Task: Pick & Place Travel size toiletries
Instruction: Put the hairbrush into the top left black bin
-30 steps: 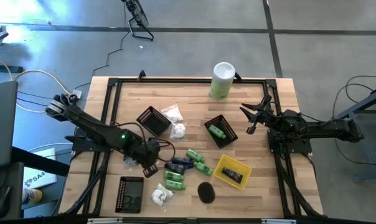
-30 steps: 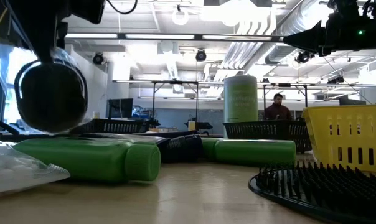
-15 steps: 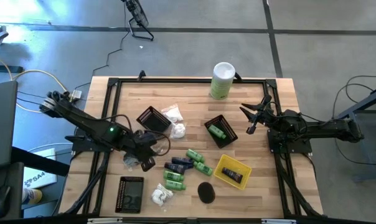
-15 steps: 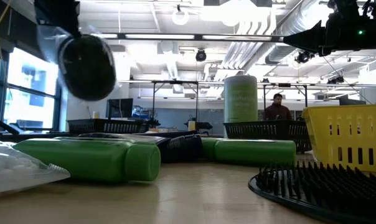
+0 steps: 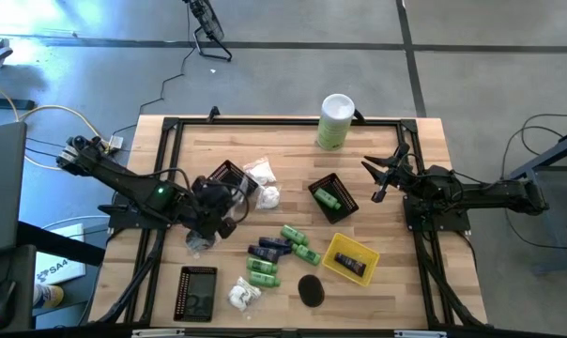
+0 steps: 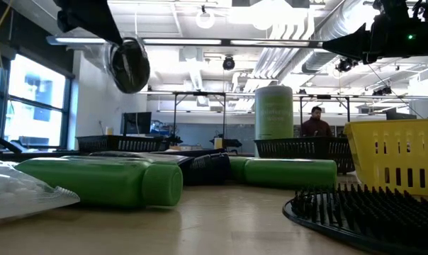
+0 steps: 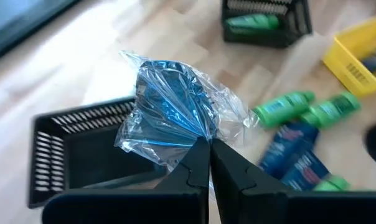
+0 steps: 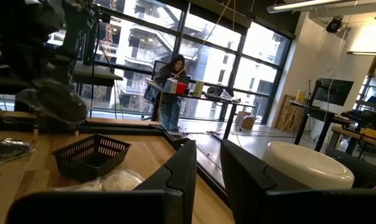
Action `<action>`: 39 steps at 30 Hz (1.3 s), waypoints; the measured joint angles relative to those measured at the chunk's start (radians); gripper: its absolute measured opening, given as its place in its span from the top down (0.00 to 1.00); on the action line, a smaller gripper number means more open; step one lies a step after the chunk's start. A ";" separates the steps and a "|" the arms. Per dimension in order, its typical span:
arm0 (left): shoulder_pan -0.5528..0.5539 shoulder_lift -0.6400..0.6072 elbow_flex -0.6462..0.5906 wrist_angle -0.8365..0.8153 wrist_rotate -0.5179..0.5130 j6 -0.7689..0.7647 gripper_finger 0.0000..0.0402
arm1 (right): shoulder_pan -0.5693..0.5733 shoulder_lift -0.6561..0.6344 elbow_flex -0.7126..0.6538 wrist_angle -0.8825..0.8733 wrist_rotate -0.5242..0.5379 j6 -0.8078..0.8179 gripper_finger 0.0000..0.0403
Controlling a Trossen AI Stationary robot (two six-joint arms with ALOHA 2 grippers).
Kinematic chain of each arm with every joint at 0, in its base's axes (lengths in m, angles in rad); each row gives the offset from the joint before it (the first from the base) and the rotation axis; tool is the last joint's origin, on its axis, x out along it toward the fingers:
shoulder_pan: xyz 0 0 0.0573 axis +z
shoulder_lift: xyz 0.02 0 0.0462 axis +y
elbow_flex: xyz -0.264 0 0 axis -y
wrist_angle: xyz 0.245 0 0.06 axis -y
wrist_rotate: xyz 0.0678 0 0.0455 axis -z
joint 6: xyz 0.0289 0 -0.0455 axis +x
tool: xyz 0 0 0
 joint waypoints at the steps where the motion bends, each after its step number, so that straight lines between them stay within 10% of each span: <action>1: 0.000 0.000 0.000 -0.001 -0.024 0.000 1.00 | 0.000 0.000 0.000 0.000 0.000 0.000 0.84; 12: 0.011 0.014 0.000 -0.013 -0.263 0.000 1.00 | 0.000 0.000 0.000 0.000 0.000 0.000 0.84; 39: 0.302 0.291 0.000 -0.088 -0.103 -0.091 1.00 | 0.000 0.000 0.000 0.000 0.000 -0.001 0.84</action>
